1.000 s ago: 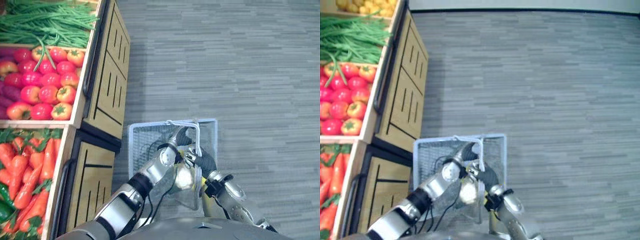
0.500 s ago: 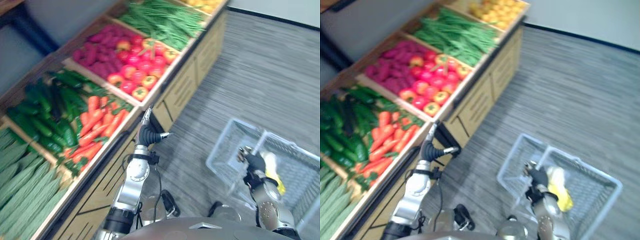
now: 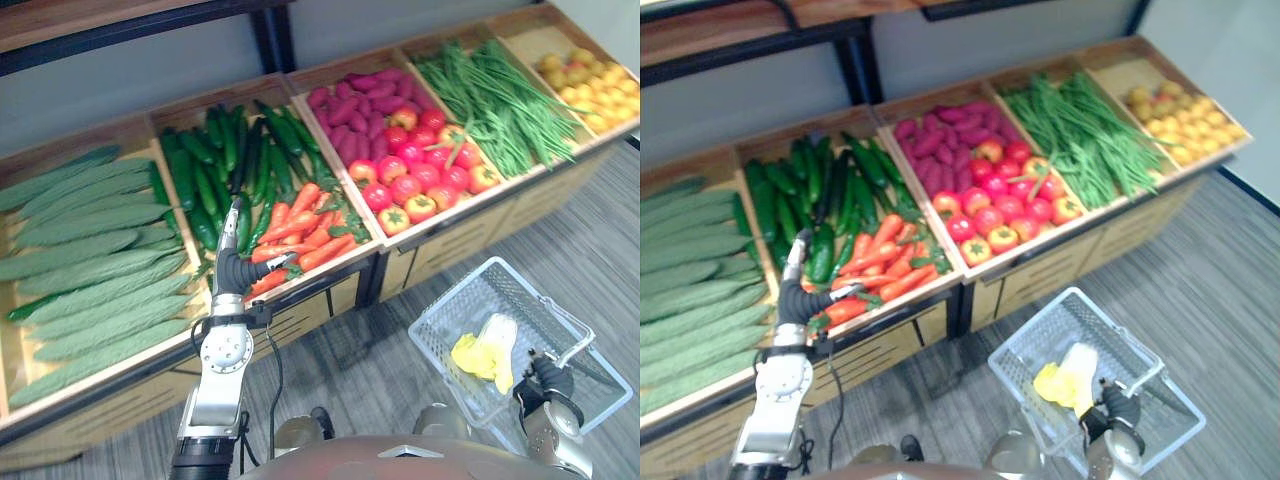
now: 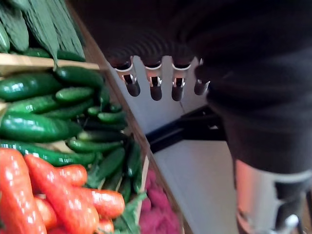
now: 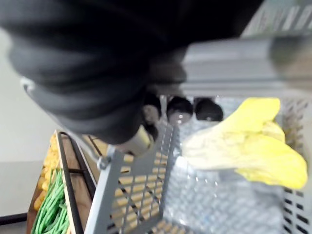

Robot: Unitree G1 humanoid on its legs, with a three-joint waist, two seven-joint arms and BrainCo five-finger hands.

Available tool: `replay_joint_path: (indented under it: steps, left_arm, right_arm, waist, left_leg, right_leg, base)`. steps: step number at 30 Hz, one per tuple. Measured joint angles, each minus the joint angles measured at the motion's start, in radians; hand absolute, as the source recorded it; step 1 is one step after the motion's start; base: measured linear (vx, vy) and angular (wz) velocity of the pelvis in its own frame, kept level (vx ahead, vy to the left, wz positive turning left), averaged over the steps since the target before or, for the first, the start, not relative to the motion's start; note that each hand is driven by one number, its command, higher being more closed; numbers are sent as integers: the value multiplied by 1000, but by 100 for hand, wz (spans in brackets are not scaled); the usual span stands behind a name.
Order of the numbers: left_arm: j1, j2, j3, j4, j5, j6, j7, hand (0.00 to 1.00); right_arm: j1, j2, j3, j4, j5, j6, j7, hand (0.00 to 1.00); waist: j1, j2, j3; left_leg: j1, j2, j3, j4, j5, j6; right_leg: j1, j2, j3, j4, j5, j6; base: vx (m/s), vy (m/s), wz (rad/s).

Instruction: Pick vegetable in the basket

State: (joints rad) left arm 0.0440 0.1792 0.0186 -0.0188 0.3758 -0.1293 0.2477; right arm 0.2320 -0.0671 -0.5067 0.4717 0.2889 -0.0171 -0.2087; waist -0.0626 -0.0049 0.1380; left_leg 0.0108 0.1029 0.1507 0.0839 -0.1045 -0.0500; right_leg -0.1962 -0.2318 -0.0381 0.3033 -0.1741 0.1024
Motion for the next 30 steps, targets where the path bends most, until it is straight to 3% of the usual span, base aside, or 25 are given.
replay_joint_path:
  steps: [1,2,4,6,10,16,21,30]
  left_arm:
    - [-8,44,-1,12,45,13,7,0]
    - [-12,29,-14,45,88,25,1,0]
    - [-41,32,-16,55,128,26,-2,0]
    - [-106,53,-7,118,163,34,-2,0]
    - [-247,170,-6,203,239,40,-1,0]
    - [-340,345,1,329,334,82,-1,0]
    - [-343,390,0,348,394,84,-7,0]
    - [-374,392,-52,356,398,67,-32,0]
  right_arm:
    - [6,24,0,6,-6,-2,-10,100]
    - [-2,12,-12,26,-23,-1,-19,100]
    - [-19,11,-17,28,-30,-1,-19,100]
    - [-37,22,-12,29,-37,0,-16,100]
    - [-46,20,6,14,-58,-15,-8,100]
    - [-85,20,24,-29,-69,-18,-18,100]
    - [-86,19,34,-57,-65,-22,-33,100]
    - [-78,19,52,-107,-64,-35,-36,100]
  waist:
    - [-3,-43,0]
    - [2,-7,-9]
    - [5,44,-4]
    - [4,57,0]
    - [-3,41,30]
    - [-5,17,137]
    - [-6,31,176]
    - [-5,55,215]
  left_leg:
    - [12,-19,-11,-16,5,-45]
    - [21,23,13,-42,39,-69]
    - [41,69,84,-98,84,-85]
    - [55,94,116,-128,124,-101]
    - [20,105,170,-110,129,-103]
    - [-54,89,209,-105,117,-100]
    - [-67,76,232,-95,112,-91]
    - [-97,71,258,-63,93,-84]
  right_leg:
    - [-2,-21,35,-34,91,59]
    - [-4,12,4,-23,68,29]
    - [-6,62,-21,-16,68,9]
    - [-9,92,-23,-10,66,-2]
    - [-31,112,-13,-36,80,-17]
    - [-45,110,21,-222,217,7]
    - [-46,100,39,-269,250,13]
    - [-77,92,69,-269,262,18]
  base:
    - [145,-447,83]
    - [173,-416,64]
    - [216,-301,17]
    - [117,-190,-7]
    - [24,-87,-14]
    - [-68,50,-16]
    - [1,24,-11]
    - [5,4,-7]
